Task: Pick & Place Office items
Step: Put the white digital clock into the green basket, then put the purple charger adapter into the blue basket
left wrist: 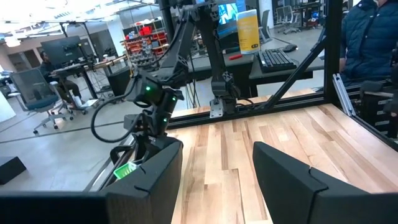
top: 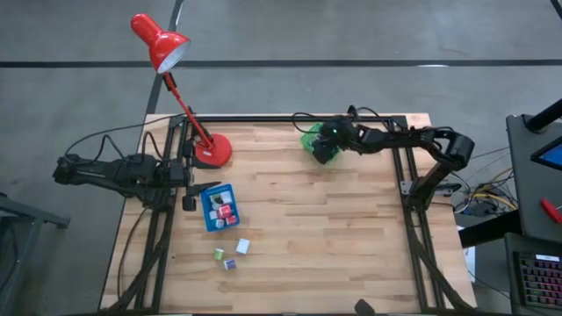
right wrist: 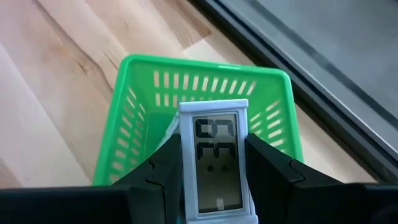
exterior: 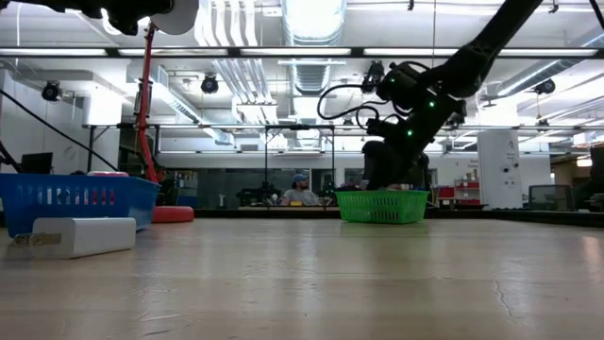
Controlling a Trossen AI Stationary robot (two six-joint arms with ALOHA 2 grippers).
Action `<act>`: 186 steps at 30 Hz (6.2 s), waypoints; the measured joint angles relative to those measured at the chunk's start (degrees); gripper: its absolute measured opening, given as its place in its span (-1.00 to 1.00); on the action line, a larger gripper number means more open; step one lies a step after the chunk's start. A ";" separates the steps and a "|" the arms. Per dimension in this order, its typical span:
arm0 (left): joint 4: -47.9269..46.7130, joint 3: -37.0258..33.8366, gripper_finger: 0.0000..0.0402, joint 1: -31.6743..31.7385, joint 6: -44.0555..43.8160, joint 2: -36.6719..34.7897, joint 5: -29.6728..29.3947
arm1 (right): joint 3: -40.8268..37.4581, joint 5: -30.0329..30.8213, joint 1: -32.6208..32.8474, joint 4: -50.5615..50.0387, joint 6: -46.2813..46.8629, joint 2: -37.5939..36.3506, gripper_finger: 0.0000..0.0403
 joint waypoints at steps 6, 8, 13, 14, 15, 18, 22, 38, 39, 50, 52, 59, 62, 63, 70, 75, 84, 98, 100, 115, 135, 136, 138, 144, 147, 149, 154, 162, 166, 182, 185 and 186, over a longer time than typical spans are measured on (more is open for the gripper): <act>0.00 0.00 -0.01 -0.02 -0.01 0.00 -0.01 | 3.28 -1.67 -0.02 -7.62 -0.48 0.06 -0.34; 0.00 0.00 -0.01 -0.02 0.00 0.00 -0.02 | 3.78 -2.84 -0.03 -8.97 -0.50 0.06 -0.34; -0.02 0.00 -0.01 0.00 0.00 0.00 -0.03 | 4.44 -3.49 -0.05 -11.38 -0.73 0.06 -0.34; -0.02 0.00 -0.01 0.00 0.00 0.00 -0.03 | 4.45 -3.99 -0.17 -11.41 -0.76 0.06 -0.34; 0.00 0.02 -0.01 0.00 -0.02 0.00 -0.03 | 4.44 -4.50 -0.27 -11.39 -0.76 0.06 -0.34; 0.00 0.02 -0.01 -0.02 -0.01 0.00 -0.03 | 4.15 -5.19 -0.57 -11.23 -0.89 0.02 -0.34; -0.01 0.02 -0.01 -0.01 -0.01 0.00 -0.11 | 3.88 -5.23 -0.70 -11.20 -0.89 -0.05 -0.34; -0.02 0.02 -0.01 -0.02 0.19 0.00 -0.14 | 4.60 -5.41 -0.63 -10.45 -0.28 0.01 0.34; -0.02 0.02 -0.01 0.00 0.17 0.00 -0.14 | 4.60 -5.41 -0.59 -10.32 -0.28 0.01 0.38; -0.02 0.02 -0.01 -0.02 0.20 0.00 0.03 | 4.64 -3.90 -0.59 -7.49 0.64 0.01 0.68; -0.04 0.02 -0.01 0.00 0.20 0.00 0.03 | 4.64 -2.55 -0.57 -6.42 0.60 -0.04 0.70; -0.04 0.02 -0.01 0.00 0.42 0.00 0.01 | 4.64 -2.28 0.31 -0.71 -0.93 -0.90 0.70; -0.24 0.02 -0.01 -0.02 0.85 0.00 0.01 | 4.24 -2.24 1.28 3.11 -2.18 -1.80 0.68; -0.39 0.02 -0.01 -0.02 0.85 0.00 0.01 | 3.91 -2.23 1.61 4.76 -2.59 -2.13 0.67; -0.50 0.00 -0.01 -0.01 0.85 0.00 0.01 | 0.81 -2.27 3.91 17.79 -6.45 -2.96 0.63; -0.50 0.00 -0.01 -0.02 0.83 0.00 -0.01 | -2.12 -2.46 6.15 28.05 -9.48 -2.96 0.63; -0.50 -0.11 -0.01 -0.02 0.84 0.00 -0.01 | -2.98 -4.16 11.41 33.15 -12.29 -2.96 0.56; -0.36 -0.87 -0.01 -0.01 0.83 0.00 -0.16 | -10.20 -4.51 24.43 45.67 -16.19 -6.46 0.15; -0.32 -0.87 -0.01 0.00 0.83 0.00 -0.15 | -12.03 -4.42 25.52 45.85 -16.13 -8.58 0.15; -0.39 -0.87 -0.01 -0.02 0.94 4.86 6.20 | -29.02 4.30 36.20 45.54 -15.12 -30.97 0.14; -6.15 0.79 -0.01 -0.98 -6.89 17.38 11.35 | -31.07 14.52 48.63 38.20 -13.48 -35.49 0.14; -6.69 1.11 -0.01 -1.22 -7.69 17.67 11.87 | -31.07 14.54 48.87 38.17 -13.22 -35.55 0.14; -8.49 1.59 -0.01 -1.86 -9.71 18.36 12.64 | -31.07 14.64 49.34 37.92 -12.67 -35.66 0.14; -12.92 2.05 -0.01 -5.09 -17.21 20.31 15.14 | -31.07 14.75 49.98 35.64 -11.09 -35.70 0.15; -13.37 2.05 0.00 -6.64 -20.06 21.60 17.00 | -31.07 14.79 49.96 34.88 -10.66 -35.67 0.14; -12.93 2.13 0.00 -7.18 -22.53 22.26 16.81 | -31.07 14.77 49.97 34.89 -10.53 -35.68 0.15; -12.87 2.38 0.00 -7.19 -24.66 23.07 16.36 | -31.07 14.79 50.33 34.93 -10.27 -35.68 0.14; -12.65 2.19 0.00 -7.27 -32.80 23.16 17.27 | -31.07 14.77 50.34 34.94 -9.63 -35.66 0.15; -13.09 1.97 0.00 -7.67 -33.35 23.75 25.54 | -31.07 14.63 50.34 34.94 -9.47 -35.66 0.15; -7.87 1.92 0.25 -16.47 -39.48 34.21 29.74 | -31.05 14.78 52.19 34.55 -9.46 -35.61 0.14; -5.49 1.92 0.29 -19.44 -40.26 37.50 29.75 | -31.05 14.79 52.19 34.55 -9.46 -35.61 0.14; -4.79 1.98 0.29 -20.32 -40.64 38.66 29.69 | -31.05 14.79 52.19 34.55 -9.46 -35.61 0.14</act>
